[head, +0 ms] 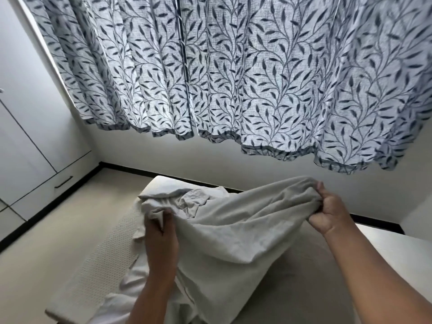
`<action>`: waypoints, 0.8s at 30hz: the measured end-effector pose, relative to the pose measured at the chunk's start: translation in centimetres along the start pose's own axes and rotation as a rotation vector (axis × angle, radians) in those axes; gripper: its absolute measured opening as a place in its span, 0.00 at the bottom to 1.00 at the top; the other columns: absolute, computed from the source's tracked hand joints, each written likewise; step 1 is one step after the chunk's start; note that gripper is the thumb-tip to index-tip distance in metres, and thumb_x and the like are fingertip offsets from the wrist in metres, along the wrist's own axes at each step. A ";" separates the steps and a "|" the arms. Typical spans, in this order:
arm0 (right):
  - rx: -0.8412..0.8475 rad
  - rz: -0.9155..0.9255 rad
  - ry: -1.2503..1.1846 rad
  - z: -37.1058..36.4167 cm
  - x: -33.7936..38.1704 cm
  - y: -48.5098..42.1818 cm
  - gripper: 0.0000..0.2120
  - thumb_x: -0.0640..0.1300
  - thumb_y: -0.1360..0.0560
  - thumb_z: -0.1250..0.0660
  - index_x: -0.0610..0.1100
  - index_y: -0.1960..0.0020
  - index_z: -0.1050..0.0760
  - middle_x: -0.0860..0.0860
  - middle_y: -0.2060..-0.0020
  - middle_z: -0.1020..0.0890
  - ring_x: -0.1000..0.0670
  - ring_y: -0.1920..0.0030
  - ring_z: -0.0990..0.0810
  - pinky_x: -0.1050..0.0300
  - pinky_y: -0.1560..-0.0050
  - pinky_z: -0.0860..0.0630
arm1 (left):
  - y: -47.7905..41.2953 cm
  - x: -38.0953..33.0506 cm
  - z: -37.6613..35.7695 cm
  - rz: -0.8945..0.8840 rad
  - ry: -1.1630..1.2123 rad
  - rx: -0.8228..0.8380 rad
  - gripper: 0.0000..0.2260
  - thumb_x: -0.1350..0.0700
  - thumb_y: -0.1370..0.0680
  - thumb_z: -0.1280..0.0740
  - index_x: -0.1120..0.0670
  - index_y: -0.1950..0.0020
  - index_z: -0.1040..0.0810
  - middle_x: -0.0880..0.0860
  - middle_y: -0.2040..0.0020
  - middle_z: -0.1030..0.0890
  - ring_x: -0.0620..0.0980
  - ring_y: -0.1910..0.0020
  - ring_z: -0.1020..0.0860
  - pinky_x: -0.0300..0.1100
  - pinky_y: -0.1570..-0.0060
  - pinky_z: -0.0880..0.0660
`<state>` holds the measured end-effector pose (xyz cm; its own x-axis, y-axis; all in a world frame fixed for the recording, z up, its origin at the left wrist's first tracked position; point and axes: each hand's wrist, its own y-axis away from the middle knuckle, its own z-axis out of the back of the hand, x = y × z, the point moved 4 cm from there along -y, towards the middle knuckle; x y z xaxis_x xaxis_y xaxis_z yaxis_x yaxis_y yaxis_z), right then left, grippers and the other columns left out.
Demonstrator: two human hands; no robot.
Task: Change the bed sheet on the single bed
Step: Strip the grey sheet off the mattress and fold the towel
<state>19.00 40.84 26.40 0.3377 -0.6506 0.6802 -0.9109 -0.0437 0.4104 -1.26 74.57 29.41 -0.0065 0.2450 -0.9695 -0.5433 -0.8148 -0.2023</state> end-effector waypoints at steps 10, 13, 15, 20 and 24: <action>0.427 0.293 0.218 3.5 12.8 8.8 0.22 0.45 0.21 0.36 0.31 0.32 0.27 0.35 0.41 0.21 0.37 0.41 0.22 0.38 0.36 0.28 | 20.6 -6.3 -19.7 -0.191 -0.384 0.876 0.42 0.38 0.40 0.20 0.37 0.30 0.35 0.38 0.36 0.28 0.41 0.40 0.27 0.43 0.40 0.27; 0.426 0.507 0.502 3.5 13.9 11.8 0.08 0.41 0.22 0.32 0.35 0.50 0.20 0.42 0.56 0.20 0.44 0.55 0.22 0.46 0.51 0.27 | 22.7 -5.8 -22.6 -0.221 -0.416 0.786 0.29 0.43 0.32 0.26 0.42 0.33 0.31 0.44 0.39 0.23 0.50 0.42 0.23 0.50 0.44 0.24; 0.360 0.705 0.691 4.3 15.4 12.7 0.12 0.43 0.20 0.31 0.45 0.62 0.20 0.51 0.59 0.22 0.54 0.60 0.23 0.53 0.54 0.27 | 22.7 -5.3 -22.6 -0.220 -0.326 0.677 0.17 0.49 0.26 0.32 0.47 0.37 0.23 0.48 0.41 0.22 0.53 0.43 0.21 0.50 0.43 0.24; 0.205 0.848 0.754 7.0 16.6 11.1 0.16 0.44 0.19 0.31 0.67 0.55 0.19 0.51 0.38 0.25 0.51 0.42 0.23 0.59 0.41 0.26 | 18.8 -8.4 -19.0 -0.160 -0.075 0.467 0.08 0.55 0.29 0.38 0.45 0.53 0.24 0.47 0.57 0.21 0.45 0.57 0.24 0.34 0.56 0.28; 0.359 0.633 0.833 6.6 13.3 9.6 0.13 0.55 0.19 0.35 0.50 0.46 0.16 0.50 0.53 0.14 0.50 0.49 0.16 0.44 0.44 0.20 | 15.3 -14.4 -16.5 -0.154 0.128 0.366 0.07 0.58 0.24 0.37 0.48 0.54 0.22 0.46 0.60 0.19 0.42 0.61 0.24 0.41 0.59 0.28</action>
<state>13.23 26.78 35.37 -0.2827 0.0750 0.9563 -0.9458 -0.1881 -0.2648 4.38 49.95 37.96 0.1896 0.2633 -0.9459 -0.7927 -0.5275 -0.3057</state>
